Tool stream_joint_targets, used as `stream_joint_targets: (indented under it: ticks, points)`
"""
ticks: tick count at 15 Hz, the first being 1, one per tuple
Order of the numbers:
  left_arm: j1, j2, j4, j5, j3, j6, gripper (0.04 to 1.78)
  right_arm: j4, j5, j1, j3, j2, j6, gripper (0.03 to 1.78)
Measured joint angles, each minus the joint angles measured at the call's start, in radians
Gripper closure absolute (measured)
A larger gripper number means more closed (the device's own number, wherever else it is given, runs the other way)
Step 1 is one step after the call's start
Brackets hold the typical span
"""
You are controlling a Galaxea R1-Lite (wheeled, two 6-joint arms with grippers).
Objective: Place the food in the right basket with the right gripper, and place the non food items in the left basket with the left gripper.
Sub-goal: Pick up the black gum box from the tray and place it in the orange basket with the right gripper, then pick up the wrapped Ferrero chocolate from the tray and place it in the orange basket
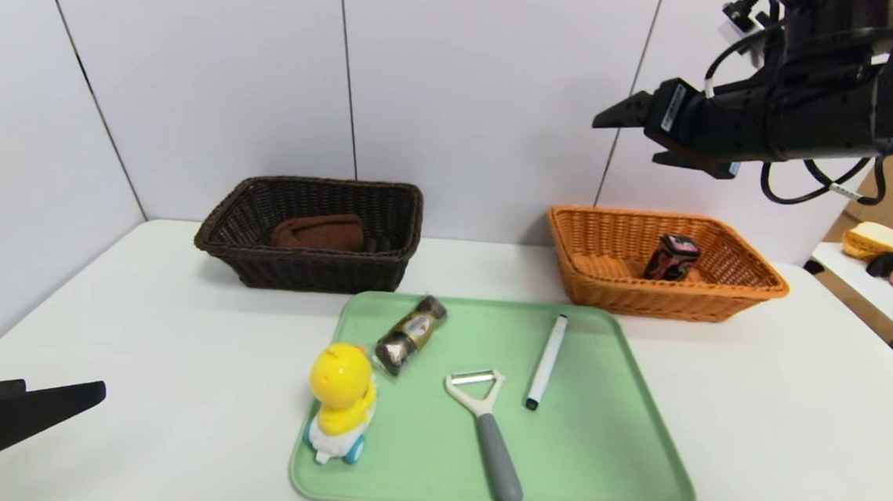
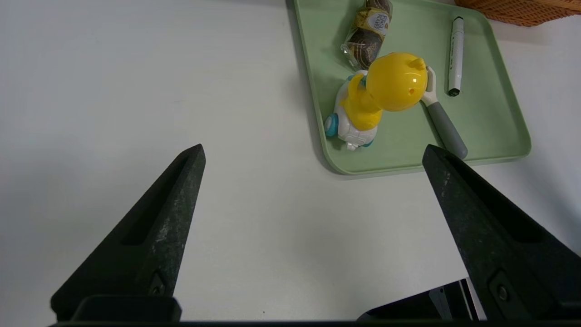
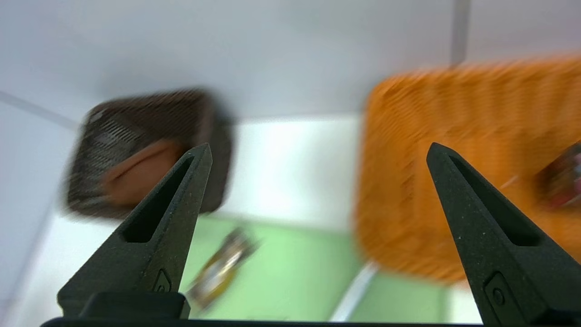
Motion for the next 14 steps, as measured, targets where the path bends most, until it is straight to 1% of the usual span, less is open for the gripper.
stream_joint_targets:
  ticks: [1, 2, 3, 4, 6, 7, 9, 11, 12, 14]
  points:
    - [0.0, -0.004, 0.0, 0.0, -0.002, 0.001, 0.13, 0.127, 0.007, 0.061, -0.066, 0.008, 0.067, 0.16]
    - [0.0, -0.01, -0.001, 0.0, -0.003, 0.002, 0.13, 0.216, 0.014, 0.117, -0.097, 0.016, 0.117, 0.16]
    - [0.0, -0.017, -0.001, 0.0, -0.002, 0.002, 0.13, 0.288, 0.018, 0.178, -0.113, 0.029, 0.169, 0.15]
    - [-0.001, -0.025, -0.001, 0.0, 0.0, 0.002, 0.13, 0.324, 0.021, 0.229, -0.12, 0.041, 0.216, 0.14]
    - [-0.001, -0.04, -0.001, -0.001, 0.003, 0.002, 0.13, 0.36, 0.023, 0.317, -0.125, 0.076, 0.313, 0.13]
    - [-0.001, -0.047, -0.001, -0.002, 0.004, 0.002, 0.13, 0.367, 0.024, 0.344, -0.125, 0.097, 0.362, 0.13]
    - [-0.002, -0.06, 0.0, -0.002, 0.007, 0.002, 0.13, 0.357, 0.034, 0.377, -0.126, 0.144, 0.471, 0.12]
    - [-0.001, -0.077, 0.001, -0.002, 0.018, 0.001, 0.13, 0.327, 0.077, 0.395, -0.126, 0.185, 0.568, 0.12]
    - [-0.001, -0.087, 0.001, -0.001, 0.024, 0.0, 0.13, 0.319, 0.086, 0.407, -0.126, 0.203, 0.588, 0.12]
    - [-0.001, -0.107, 0.001, -0.002, 0.037, 0.0, 0.13, 0.297, 0.079, 0.426, -0.126, 0.24, 0.594, 0.12]
